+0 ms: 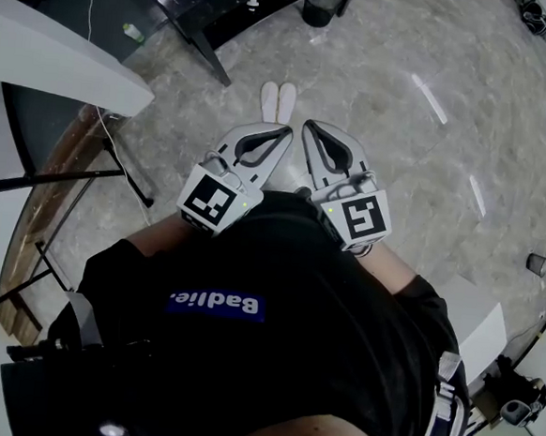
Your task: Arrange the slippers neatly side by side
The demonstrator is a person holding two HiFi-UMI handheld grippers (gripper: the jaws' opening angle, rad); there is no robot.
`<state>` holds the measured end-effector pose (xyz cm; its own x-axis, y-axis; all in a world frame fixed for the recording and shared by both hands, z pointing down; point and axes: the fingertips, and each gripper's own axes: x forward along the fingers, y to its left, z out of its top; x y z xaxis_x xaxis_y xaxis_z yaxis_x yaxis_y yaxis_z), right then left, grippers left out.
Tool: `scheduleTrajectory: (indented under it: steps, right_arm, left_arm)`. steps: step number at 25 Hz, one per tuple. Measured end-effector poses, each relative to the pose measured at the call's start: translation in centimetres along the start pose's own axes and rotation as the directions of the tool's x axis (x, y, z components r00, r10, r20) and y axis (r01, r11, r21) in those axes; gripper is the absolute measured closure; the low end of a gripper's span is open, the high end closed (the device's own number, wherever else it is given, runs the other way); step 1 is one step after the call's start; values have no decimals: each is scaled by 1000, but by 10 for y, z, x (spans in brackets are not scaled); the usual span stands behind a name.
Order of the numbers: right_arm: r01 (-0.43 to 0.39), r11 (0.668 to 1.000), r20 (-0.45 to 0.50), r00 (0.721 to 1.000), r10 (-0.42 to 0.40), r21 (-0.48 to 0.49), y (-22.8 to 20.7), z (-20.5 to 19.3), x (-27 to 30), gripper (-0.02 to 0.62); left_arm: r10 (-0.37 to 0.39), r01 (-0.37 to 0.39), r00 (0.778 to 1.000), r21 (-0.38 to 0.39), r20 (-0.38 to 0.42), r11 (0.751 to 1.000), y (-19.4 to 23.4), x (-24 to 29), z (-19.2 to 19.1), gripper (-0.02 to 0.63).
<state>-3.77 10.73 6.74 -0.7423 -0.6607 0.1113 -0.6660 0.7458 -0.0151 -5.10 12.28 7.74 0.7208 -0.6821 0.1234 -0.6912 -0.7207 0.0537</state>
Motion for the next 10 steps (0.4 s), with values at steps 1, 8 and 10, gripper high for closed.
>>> scheduleTrajectory:
  steps: [1,8,10]
  right_arm:
    - [0,1000,1,1000,0,-3,1,0,0,597]
    - [0,1000,-4,1000,0,-3,7,-1,-4,597]
    - [0,1000,-4,1000,0,-3,8,-1,-5,597]
  left_arm:
    - [-4,4,1000,-5,0,1000,-1,-1,1,606]
    - [-18,18,1000,-7,-7,1000,-5,-5,0,606]
    - [-26,26,1000,-17,-2,1000,-7,-5,4,606]
